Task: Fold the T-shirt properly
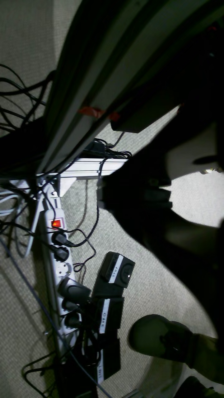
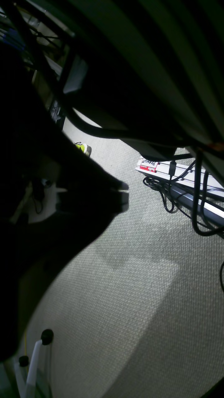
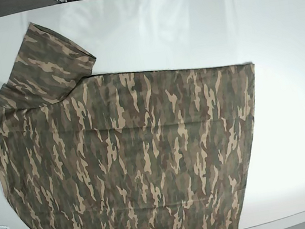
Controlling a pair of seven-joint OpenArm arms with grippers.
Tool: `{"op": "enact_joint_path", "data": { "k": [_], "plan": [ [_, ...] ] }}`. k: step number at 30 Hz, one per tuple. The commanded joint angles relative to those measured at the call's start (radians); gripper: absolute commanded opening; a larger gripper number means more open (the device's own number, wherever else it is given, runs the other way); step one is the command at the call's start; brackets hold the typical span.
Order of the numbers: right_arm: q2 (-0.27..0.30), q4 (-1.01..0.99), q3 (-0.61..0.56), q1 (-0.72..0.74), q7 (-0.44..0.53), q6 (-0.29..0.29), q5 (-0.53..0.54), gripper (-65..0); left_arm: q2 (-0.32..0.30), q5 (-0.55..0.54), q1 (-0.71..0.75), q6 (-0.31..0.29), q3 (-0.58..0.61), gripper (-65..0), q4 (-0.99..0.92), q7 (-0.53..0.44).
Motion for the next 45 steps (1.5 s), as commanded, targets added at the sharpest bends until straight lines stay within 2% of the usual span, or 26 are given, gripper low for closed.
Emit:
{"op": "enact_joint_path", "data": {
  "k": [1,7,15,42,45],
  "plan": [
    [-0.002,0.014,0.003,0.014,-0.003,0.004,-0.004,-65.0,0.000,-0.005,0.004,-0.006,0.000,-65.0,0.007,-0.003],
    [-0.002,0.014,0.003,0.014,-0.003,-0.047,-0.004,-65.0,0.000,-0.004,0.004,-0.006,0.000,-65.0,0.007,-0.003],
    [-0.002,0.014,0.003,0.014,-0.002,0.056,-0.004,-65.0,0.000,-0.004,0.004,-0.006,0.000,-65.0,0.007,0.005],
    [-0.002,0.014,0.003,0.014,0.011,0.067,-0.005,-65.0,0.000,0.007,0.004,-0.007,0.000,-65.0,0.007,-0.004],
    [-0.002,0.014,0.003,0.014,-0.012,0.072,-0.005,-65.0,0.000,0.007,0.004,-0.007,0.000,-65.0,0.007,0.002]
  ]
}}
